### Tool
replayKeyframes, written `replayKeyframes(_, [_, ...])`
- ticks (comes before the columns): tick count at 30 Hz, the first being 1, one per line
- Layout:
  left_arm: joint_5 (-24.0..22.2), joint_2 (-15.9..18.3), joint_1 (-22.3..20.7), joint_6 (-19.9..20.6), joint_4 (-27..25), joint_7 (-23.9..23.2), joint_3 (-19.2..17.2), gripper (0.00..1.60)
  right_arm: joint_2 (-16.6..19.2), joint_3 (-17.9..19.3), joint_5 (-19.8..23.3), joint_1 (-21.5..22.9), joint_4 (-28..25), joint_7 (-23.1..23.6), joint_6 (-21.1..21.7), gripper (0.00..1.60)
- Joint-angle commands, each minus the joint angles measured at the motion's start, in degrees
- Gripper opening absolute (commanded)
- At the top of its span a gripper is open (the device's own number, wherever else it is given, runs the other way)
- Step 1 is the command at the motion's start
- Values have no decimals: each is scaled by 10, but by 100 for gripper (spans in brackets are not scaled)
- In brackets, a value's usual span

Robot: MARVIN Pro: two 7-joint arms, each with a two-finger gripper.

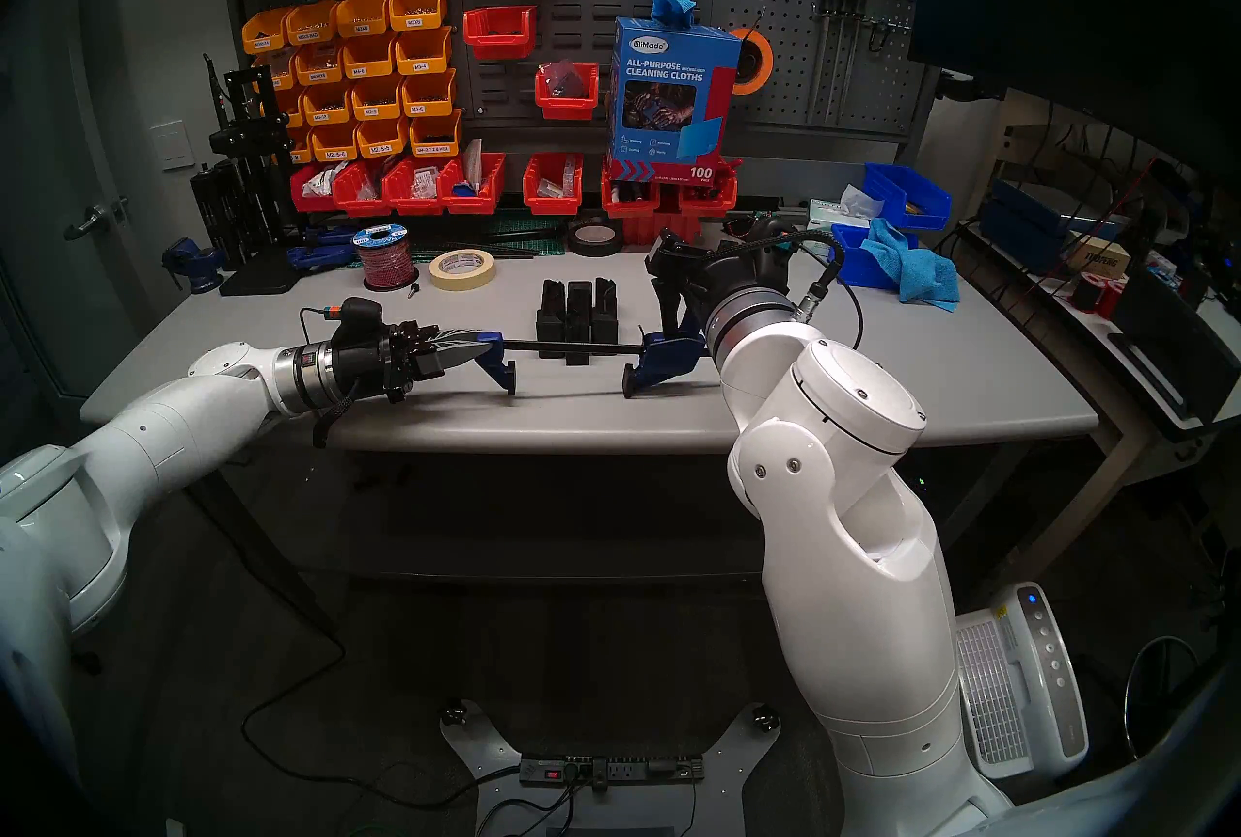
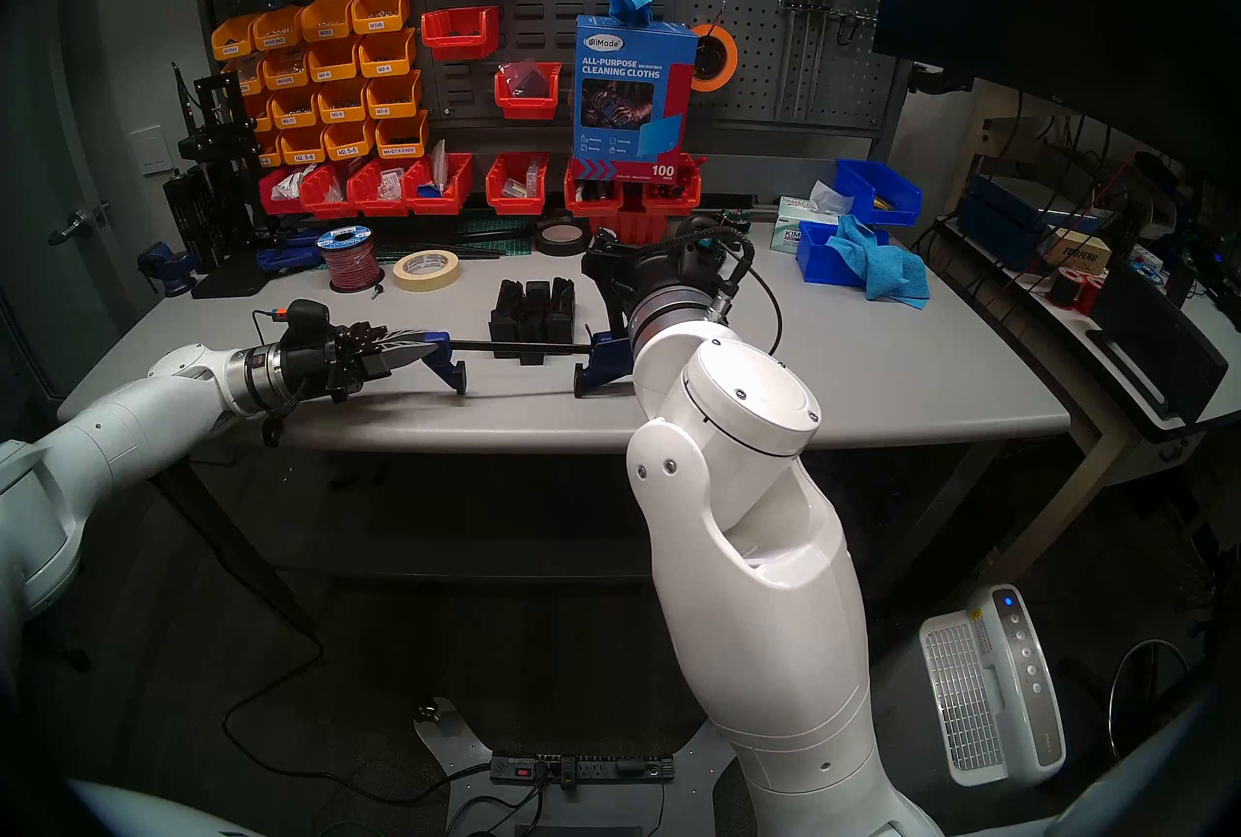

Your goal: Clamp the two 3D printed pieces together with the clamp

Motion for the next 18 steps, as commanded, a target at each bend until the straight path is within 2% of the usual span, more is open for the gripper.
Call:
replayKeyframes(1, [-8,0,-11,0,2,0,-2,0,-4,-1,-3,8,-9,-5,-4,160])
replayKeyframes(18, [-9,0,-11,0,2,0,-1,0,-1,-4,1,10,-9,-11,-7,160])
